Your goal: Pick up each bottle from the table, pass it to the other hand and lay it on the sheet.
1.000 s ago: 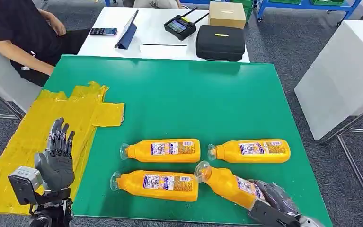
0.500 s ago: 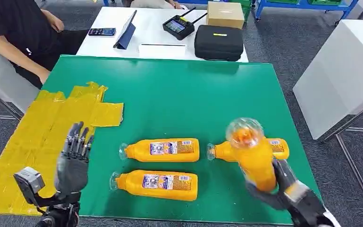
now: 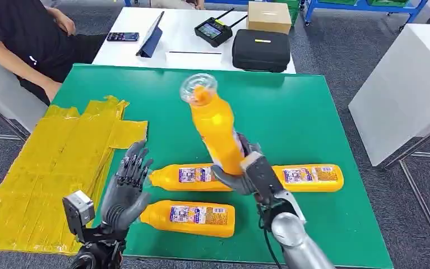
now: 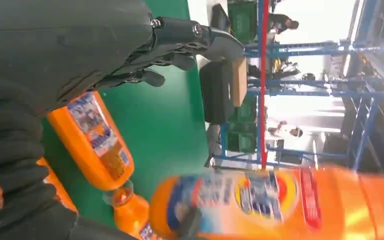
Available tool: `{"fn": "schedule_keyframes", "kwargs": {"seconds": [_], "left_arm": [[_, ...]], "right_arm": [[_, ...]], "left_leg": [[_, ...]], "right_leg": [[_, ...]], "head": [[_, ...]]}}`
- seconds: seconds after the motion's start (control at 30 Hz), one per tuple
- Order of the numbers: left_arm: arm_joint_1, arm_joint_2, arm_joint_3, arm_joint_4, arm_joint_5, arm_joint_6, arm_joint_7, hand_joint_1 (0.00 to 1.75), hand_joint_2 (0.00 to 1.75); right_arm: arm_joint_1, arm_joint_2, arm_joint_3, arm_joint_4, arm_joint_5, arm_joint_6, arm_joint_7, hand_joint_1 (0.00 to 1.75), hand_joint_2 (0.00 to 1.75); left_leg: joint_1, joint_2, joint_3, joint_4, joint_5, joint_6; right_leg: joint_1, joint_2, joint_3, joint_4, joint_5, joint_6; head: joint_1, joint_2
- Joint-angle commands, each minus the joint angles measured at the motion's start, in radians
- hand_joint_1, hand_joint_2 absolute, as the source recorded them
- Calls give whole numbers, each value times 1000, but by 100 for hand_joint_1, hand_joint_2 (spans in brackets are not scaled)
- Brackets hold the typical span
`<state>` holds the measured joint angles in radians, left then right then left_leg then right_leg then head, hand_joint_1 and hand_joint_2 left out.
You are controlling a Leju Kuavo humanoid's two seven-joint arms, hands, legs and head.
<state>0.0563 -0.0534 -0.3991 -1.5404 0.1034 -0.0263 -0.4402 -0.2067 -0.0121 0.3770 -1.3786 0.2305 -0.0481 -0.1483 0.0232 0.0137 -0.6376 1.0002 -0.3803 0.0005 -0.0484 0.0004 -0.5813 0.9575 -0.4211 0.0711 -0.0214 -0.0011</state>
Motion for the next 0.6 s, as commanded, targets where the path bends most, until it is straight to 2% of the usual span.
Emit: {"fn": "schedule_keyframes", "kwargs": {"seconds": [0.03, 0.17, 0.2, 0.3, 0.43, 0.5, 0.6], "left_arm": [[-98, -24, -36, 85, 15, -7, 31, 0, 175], [-126, -35, -34, 67, 34, -18, 54, 0, 175], [-129, -36, -33, 65, 36, -19, 58, 0, 175], [-130, -36, -34, 60, 38, -19, 63, 0, 175], [-113, -37, -8, -19, 60, 6, 84, 0, 175], [-100, -29, -3, -42, 63, 8, 87, 0, 175], [-92, -27, 1, -50, 63, 8, 87, 0, 175]], "right_arm": [[-142, 130, 119, 219, 63, 1, 60, 175, 175], [-134, 166, 196, 252, 146, -12, 108, 175, 175], [-133, 172, 200, 255, 151, -16, 111, 175, 175], [-135, 176, 204, 262, 156, -18, 113, 175, 175], [-141, 216, 326, 322, 302, 6, 152, 175, 175], [-130, 228, 343, 330, 315, -7, 157, 175, 175], [-131, 224, 349, 333, 320, -3, 156, 175, 175]], "left_leg": [[0, 2, 3, 0, -1, 0], [1, 0, 5, 0, -2, 1], [1, 1, 2, 0, 0, 1], [1, 1, 4, 0, -1, 1], [1, 1, 1, 1, -1, 1], [1, 4, 2, 1, -2, 1], [1, 0, 0, 0, -1, 0]], "right_leg": [[1, 3, 1, 0, 0, -5], [2, 1, 3, 1, -2, -10], [2, 1, 1, 0, 0, -5], [2, 1, 2, 0, -1, -7], [2, 0, 0, 1, 0, -5], [2, 4, -1, 1, -1, -7], [2, 0, -1, 1, -1, -6]], "head": [[0, 0], [0, 0], [0, 0], [0, 0], [0, 0], [0, 0], [0, 0]]}}
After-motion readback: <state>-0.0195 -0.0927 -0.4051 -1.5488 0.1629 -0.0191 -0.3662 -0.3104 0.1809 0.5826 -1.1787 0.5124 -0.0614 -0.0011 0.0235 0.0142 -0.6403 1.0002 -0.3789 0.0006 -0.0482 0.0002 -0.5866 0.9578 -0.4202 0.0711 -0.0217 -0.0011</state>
